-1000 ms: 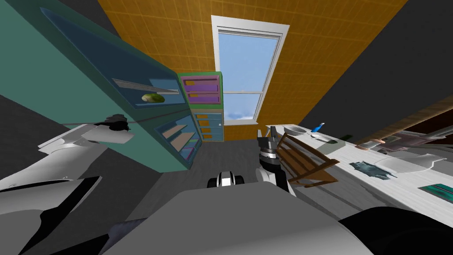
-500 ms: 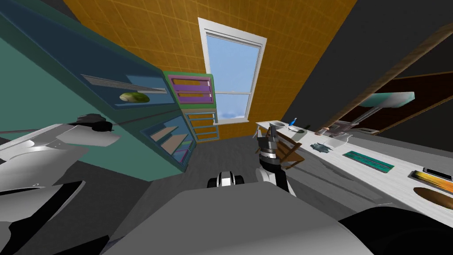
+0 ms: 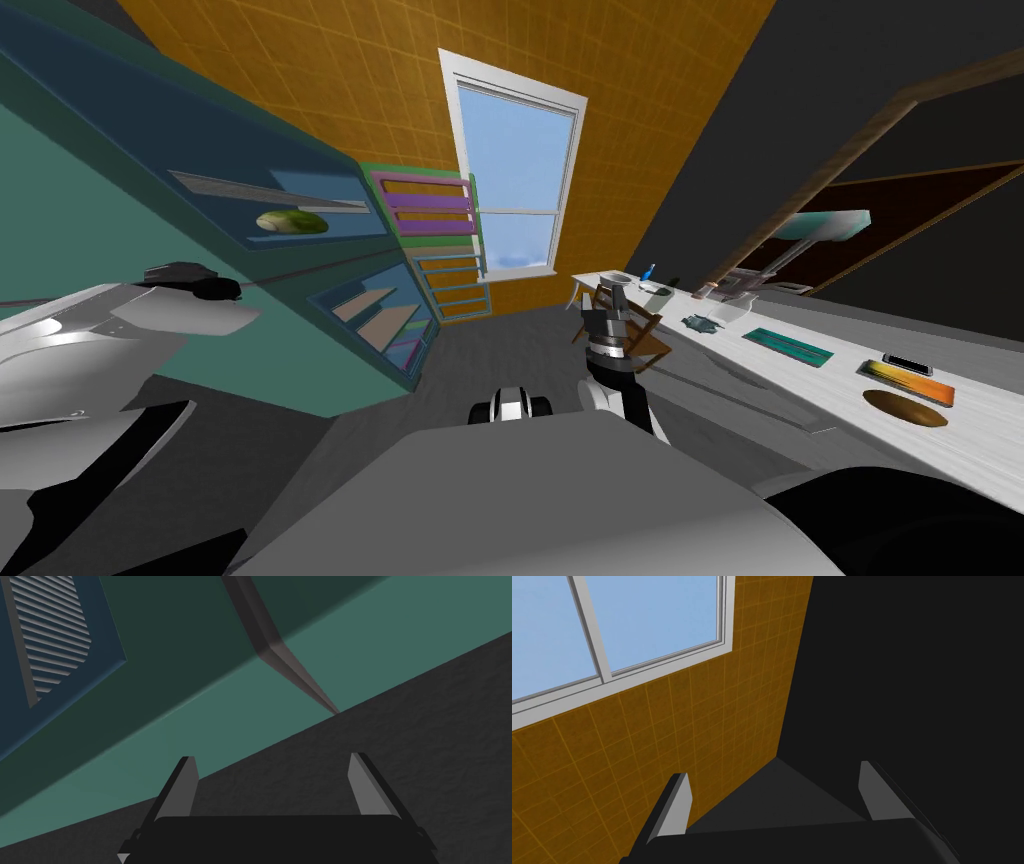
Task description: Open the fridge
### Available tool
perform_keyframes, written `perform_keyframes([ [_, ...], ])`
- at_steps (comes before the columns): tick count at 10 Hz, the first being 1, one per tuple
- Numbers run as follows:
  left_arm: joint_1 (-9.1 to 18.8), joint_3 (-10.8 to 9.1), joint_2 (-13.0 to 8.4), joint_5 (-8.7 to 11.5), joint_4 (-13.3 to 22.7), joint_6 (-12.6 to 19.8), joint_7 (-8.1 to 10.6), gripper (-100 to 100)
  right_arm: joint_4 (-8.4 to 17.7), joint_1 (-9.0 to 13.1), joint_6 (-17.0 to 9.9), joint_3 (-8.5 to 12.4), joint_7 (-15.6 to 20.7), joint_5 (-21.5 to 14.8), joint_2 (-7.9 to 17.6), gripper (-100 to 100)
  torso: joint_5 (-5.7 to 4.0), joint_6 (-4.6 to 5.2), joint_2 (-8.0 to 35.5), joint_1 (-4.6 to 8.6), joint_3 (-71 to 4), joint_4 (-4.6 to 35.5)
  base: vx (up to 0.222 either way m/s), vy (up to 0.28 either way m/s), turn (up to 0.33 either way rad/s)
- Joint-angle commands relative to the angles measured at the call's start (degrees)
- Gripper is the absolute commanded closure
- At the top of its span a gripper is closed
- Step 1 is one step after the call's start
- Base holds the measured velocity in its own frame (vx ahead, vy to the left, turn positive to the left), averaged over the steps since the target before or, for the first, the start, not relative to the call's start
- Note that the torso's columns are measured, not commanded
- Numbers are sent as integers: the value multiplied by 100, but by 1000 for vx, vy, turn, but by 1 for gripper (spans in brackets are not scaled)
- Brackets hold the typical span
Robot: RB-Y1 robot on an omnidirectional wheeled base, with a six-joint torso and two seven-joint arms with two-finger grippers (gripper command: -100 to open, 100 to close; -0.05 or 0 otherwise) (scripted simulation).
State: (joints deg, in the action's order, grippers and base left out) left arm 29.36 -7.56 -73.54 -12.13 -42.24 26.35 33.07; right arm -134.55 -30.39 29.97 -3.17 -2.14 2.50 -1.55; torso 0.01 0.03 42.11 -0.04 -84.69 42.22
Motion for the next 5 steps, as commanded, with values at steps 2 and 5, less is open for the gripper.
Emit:
perform_keyframes([
  [2, 219, 43, -199, -141, 502, -120, 100, -100, 1, 4, -1, -2, 0, 0, -1, 0, -6, -3, 59, 23, 40, 19, -117, -32, -263],
  [5, 216, 41, -199, -148, 517, -112, 116, 0, 0, 0, 0, 0, 0, 0, 0, 0, 4, -3, -6, -7, -3, -2, -9, -4, 6],
])
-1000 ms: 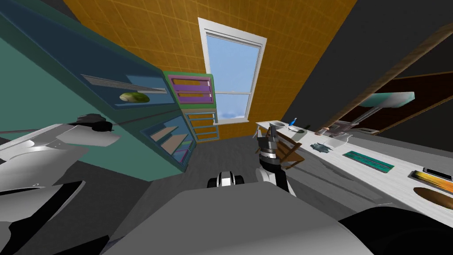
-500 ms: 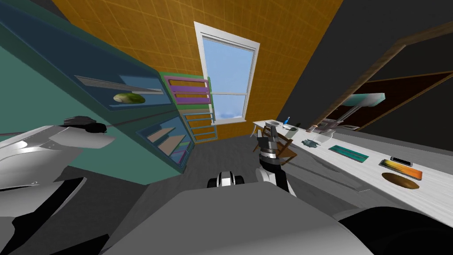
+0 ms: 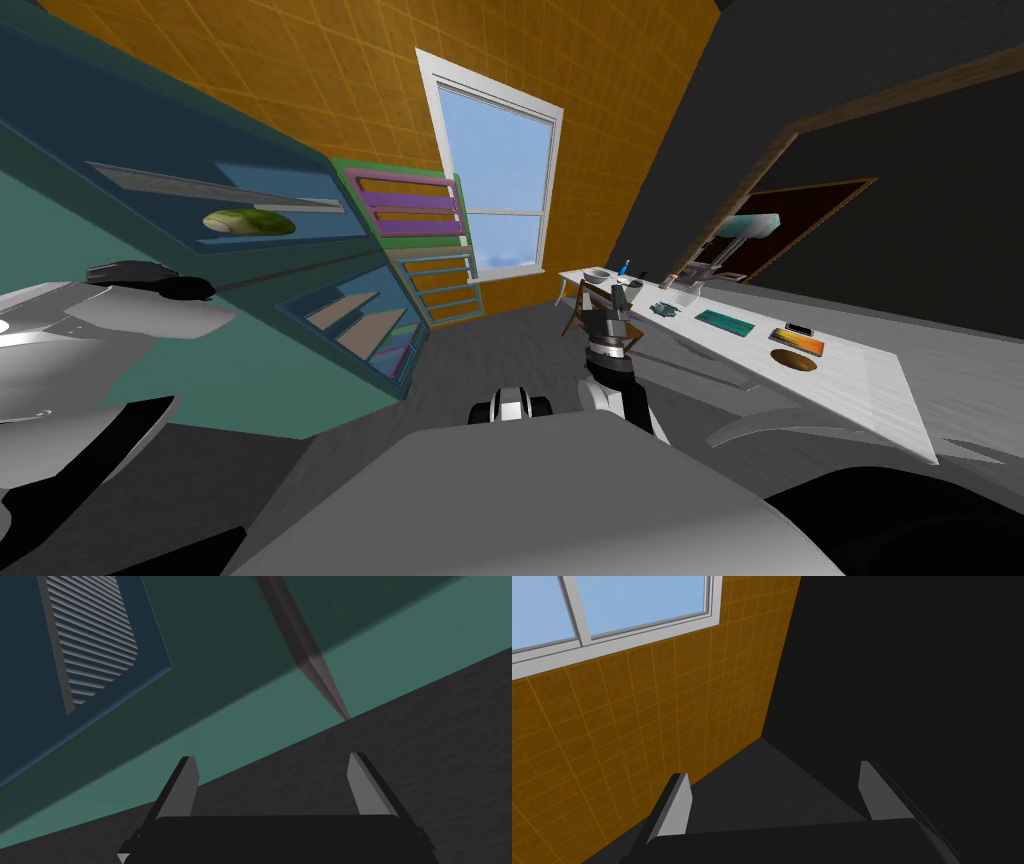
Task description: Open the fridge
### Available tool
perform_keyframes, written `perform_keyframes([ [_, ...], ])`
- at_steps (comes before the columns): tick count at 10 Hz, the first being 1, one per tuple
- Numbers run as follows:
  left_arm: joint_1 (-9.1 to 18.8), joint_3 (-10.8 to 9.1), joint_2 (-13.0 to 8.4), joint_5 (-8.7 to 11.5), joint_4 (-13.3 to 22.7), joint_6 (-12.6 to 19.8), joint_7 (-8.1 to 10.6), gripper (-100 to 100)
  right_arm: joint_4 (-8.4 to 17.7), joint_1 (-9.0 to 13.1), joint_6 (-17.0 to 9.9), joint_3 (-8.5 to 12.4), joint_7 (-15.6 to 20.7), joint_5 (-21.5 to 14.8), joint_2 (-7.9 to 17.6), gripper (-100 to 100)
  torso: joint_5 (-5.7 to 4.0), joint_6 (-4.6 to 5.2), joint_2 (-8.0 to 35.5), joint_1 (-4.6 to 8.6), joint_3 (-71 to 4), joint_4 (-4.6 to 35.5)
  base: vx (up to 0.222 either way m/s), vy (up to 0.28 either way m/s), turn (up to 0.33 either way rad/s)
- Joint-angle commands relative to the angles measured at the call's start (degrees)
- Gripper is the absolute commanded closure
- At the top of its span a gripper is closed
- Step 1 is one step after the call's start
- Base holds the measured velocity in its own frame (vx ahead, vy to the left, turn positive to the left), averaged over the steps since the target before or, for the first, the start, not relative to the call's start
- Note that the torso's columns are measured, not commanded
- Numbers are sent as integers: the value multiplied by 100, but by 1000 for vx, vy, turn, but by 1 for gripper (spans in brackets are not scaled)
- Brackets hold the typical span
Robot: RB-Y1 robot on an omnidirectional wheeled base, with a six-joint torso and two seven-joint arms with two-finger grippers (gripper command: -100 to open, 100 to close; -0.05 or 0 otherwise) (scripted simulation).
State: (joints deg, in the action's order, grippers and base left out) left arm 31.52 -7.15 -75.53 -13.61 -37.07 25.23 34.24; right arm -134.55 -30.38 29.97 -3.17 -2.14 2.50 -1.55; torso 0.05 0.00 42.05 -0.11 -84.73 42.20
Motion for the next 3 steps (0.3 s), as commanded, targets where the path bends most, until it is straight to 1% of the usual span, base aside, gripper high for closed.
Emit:
perform_keyframes([
  [1, 0, 0, 0, 0, 0, 0, 0, 0, 0, 0, 0, 0, 0, 0, 0, 0, -2, 1, 7, 5, 4, 2, 0, 0, 0],
  [3, 0, 0, 0, 0, 0, 0, 0, 0, 0, 0, 0, 0, 0, 0, 0, 0, -5, 0, 24, 12, 16, 8, 0, 0, 0],
])
